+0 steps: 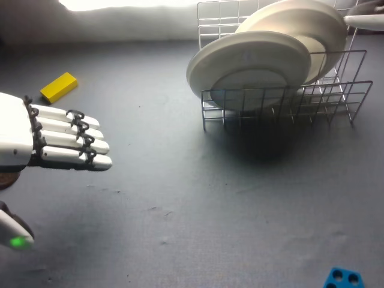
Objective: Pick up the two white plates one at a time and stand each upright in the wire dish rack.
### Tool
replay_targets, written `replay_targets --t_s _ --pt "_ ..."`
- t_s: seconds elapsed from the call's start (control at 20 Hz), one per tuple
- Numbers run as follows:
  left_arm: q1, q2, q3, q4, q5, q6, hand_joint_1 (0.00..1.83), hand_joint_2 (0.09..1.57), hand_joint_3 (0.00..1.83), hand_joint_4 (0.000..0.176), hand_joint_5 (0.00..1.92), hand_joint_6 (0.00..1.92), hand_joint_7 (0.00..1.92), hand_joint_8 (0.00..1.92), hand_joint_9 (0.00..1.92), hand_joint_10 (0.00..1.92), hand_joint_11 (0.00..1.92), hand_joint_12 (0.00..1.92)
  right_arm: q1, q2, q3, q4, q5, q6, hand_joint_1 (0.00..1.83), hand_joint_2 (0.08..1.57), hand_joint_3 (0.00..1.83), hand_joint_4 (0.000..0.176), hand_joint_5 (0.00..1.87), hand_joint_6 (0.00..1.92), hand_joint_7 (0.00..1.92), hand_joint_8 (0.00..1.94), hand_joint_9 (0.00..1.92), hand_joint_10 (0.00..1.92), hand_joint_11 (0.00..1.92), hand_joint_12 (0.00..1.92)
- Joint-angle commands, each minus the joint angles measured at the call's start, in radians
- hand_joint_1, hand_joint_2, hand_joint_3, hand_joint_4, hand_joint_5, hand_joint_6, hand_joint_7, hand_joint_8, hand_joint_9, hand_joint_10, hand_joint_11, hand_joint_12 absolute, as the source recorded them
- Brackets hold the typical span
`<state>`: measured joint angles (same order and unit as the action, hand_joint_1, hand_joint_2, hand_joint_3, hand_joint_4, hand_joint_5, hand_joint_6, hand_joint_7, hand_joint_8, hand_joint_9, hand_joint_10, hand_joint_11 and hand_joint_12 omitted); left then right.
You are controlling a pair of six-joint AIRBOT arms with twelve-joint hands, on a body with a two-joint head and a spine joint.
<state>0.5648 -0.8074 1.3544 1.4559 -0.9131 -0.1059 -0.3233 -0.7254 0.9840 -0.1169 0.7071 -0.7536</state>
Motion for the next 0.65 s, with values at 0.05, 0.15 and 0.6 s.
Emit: replay_targets --t_s 0.05,0.15,0.6 --pt "-0.019 0.019 -0.02 -0.038 -0.044 -0.002 0.0 1.03 0.0 0.0 0.11 0.01 0.15 0.01 0.14 0.0 0.01 0.28 -0.014 0.04 -0.016 0.016 0.137 -0.003 1.04 1.04 0.0 0.0 0.83 0.01 0.89 0.0 0.87 0.01 0.41 1.17" --pt "-0.039 0.024 -0.045 0.053 -0.044 -0.002 0.0 1.06 0.0 0.0 0.2 0.01 0.26 0.01 0.24 0.01 0.0 0.53 -0.037 0.067 -0.02 0.016 0.143 -0.003 1.04 1.03 0.0 0.0 0.84 0.01 0.89 0.0 0.88 0.01 0.42 1.17" --pt "-0.076 0.029 -0.075 0.083 -0.036 -0.034 0.28 1.16 0.0 0.0 0.41 1.85 0.36 1.91 0.39 1.92 0.35 1.92 -0.068 0.087 -0.019 0.033 0.151 -0.003 1.12 0.88 0.0 0.0 0.45 1.88 0.55 1.93 0.63 1.91 0.64 1.92"
